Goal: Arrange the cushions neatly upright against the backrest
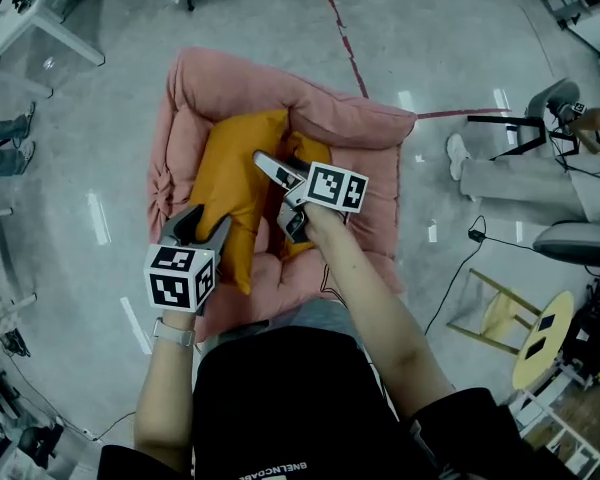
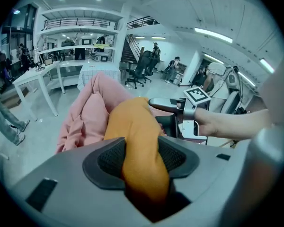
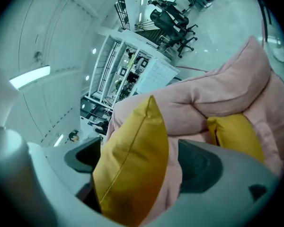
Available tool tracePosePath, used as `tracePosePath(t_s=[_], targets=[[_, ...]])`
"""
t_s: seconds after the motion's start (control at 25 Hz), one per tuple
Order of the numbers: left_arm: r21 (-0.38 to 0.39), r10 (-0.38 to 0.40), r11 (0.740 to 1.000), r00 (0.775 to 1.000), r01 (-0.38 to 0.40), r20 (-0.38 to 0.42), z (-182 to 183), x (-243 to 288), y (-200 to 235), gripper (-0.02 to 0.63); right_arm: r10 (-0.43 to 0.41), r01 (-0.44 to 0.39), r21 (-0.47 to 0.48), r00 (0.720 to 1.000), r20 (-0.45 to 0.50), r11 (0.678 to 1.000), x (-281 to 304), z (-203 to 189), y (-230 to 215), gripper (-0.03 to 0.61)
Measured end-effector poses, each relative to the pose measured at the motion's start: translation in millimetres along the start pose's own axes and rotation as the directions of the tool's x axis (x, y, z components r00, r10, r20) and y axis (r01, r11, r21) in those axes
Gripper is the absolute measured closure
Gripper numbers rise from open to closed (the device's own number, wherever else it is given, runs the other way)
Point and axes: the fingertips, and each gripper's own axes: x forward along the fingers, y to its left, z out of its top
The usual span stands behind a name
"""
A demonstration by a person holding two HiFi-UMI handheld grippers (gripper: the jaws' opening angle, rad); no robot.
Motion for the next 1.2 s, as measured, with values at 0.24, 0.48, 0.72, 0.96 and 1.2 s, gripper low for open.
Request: tracePosePath(t_s=[0.24,0.48,0.72,0.96,1.2], targets=[[-0.003,0.019,1.0,0.999,-0.019,0.03,-6,-1,2,0.388,0.013,-0.011,0.075,1.0,-0.025,0.997,25,-19,1,0.091],[0.024,0.029,0.999,0.999,-0.031,0.045,-11,2,-1,0.39,0.023,-0.017,0.134,0.999,-0.043,0.991,27,-32,-1,0.171],[0.064,0.035,0.997,0.995,-0.041,0.097,-4,2,-27,0.393,0.019,-0.016,0.111,0.999,-0.029,0.994,4,-21,0,0.248],[0.002,-0.07,0.998,0.994,0.07,0.081,-17,31,-75,0.393,-0.078,0.078,0.032,0.997,-0.013,0.996,-50,0,-29,0.259],[-0.045,-0.156,0.986,0.986,0.159,0.052,-42,78,-114,0.393,-0.21,0.209,-0.059,0.977,-0.026,0.976,-86,12,-76,0.265]])
